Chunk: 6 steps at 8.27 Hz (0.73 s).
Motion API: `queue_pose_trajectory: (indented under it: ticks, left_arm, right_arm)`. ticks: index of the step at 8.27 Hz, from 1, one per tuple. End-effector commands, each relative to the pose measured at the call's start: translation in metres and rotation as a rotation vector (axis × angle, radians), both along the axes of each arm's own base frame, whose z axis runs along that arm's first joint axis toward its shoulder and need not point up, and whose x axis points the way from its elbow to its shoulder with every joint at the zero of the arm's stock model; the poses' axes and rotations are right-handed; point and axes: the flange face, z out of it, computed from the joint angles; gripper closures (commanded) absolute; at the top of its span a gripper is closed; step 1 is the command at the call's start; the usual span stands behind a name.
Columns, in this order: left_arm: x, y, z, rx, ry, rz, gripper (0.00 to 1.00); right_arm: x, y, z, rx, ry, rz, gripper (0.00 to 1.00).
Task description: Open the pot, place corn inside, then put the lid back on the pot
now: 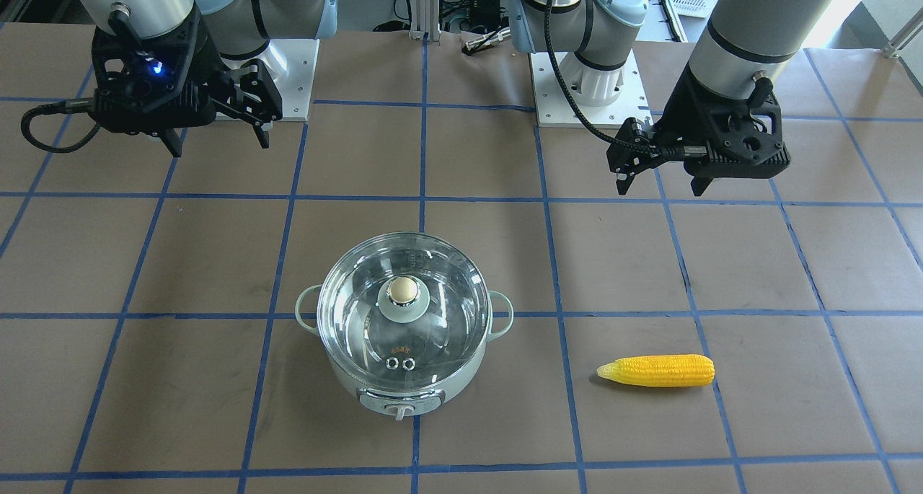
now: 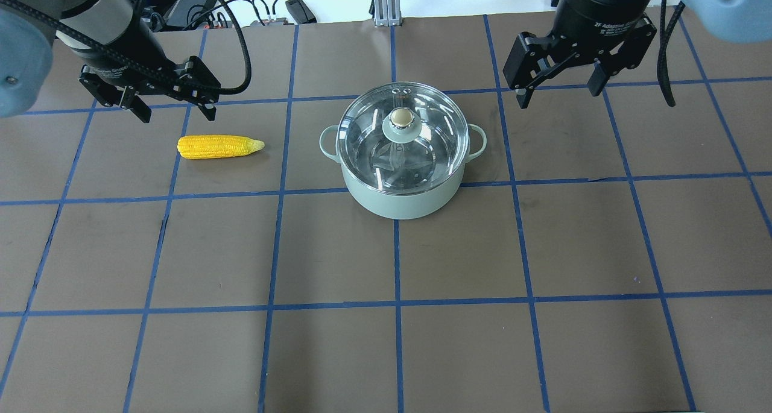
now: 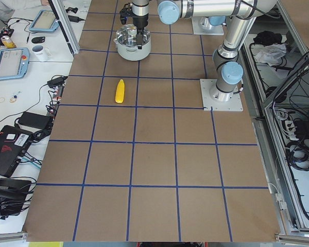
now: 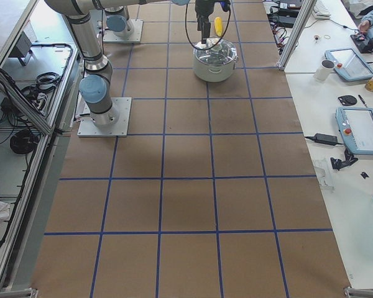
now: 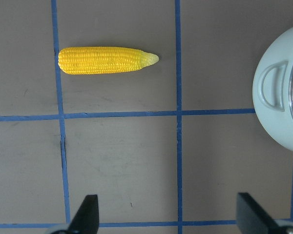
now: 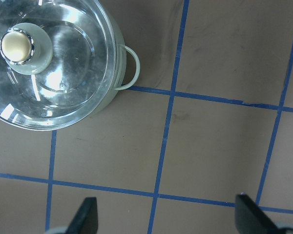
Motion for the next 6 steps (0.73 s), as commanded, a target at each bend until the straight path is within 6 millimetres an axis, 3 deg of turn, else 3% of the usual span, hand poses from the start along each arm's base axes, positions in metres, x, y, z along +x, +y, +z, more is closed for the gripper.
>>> queue_pose_trajectory:
  ticks: [1, 4, 5, 6]
  left_arm:
    - [0.0, 0.0, -0.001, 0.0, 0.003, 0.003, 0.0]
    - [0.001, -0.006, -0.008, 0.014, 0.017, 0.009, 0.0]
    - [0.002, -0.01, -0.009, 0.006, 0.018, 0.053, 0.0]
    - [0.007, -0.014, -0.007, -0.015, 0.024, 0.192, 0.0]
  right_arm:
    - [0.0, -0.008, 0.008, -0.079, -0.003, -0.001, 0.0]
    - [0.002, -0.015, 0.005, -0.12, -0.015, -0.016, 0.0]
    - [0.008, -0.037, -0.005, -0.187, -0.031, -0.088, 0.0]
    - [0.039, -0.061, -0.031, -0.202, -0.044, -0.104, 0.0]
